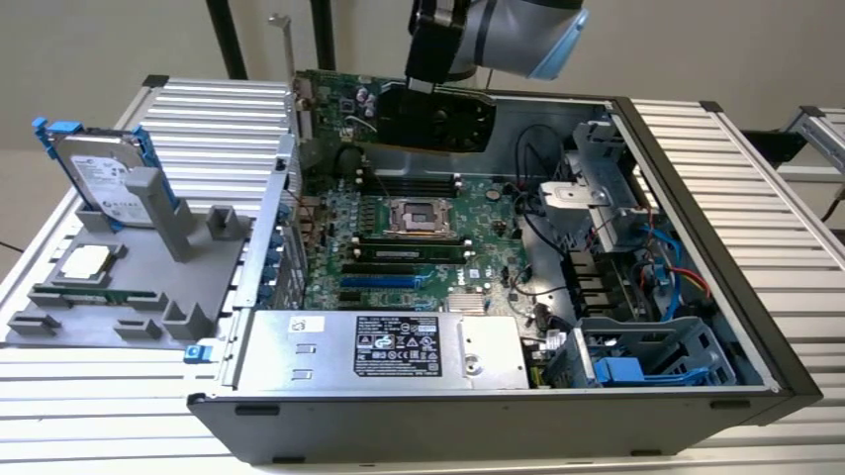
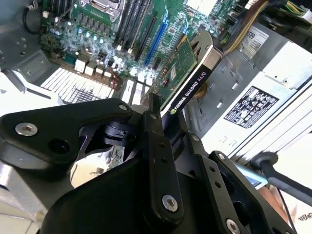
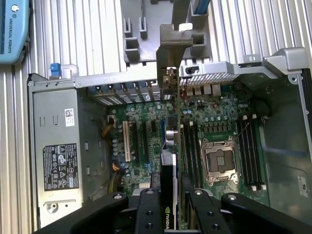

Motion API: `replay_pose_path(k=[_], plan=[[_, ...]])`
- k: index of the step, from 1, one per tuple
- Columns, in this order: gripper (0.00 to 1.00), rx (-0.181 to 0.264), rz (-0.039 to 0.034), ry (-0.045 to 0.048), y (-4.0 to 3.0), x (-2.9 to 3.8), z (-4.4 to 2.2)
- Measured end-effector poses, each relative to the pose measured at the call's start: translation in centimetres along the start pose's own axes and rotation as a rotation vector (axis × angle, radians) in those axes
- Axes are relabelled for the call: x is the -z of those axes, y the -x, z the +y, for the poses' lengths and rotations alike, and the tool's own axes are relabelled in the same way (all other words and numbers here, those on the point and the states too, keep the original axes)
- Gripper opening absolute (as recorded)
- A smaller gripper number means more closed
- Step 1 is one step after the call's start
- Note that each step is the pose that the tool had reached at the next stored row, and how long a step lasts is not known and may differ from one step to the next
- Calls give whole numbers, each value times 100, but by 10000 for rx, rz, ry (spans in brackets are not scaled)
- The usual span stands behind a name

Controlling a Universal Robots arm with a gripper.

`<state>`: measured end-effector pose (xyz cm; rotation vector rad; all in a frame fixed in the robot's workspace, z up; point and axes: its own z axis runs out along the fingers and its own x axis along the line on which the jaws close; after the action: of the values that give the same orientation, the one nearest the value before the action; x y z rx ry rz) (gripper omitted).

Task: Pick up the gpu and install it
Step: 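Insert the gpu into the slot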

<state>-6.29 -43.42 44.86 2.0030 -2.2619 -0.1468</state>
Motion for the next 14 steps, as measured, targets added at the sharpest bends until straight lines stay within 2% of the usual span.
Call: replay_pose_path(k=[14], plan=[[0,1,0,0,4,-66,-32]])
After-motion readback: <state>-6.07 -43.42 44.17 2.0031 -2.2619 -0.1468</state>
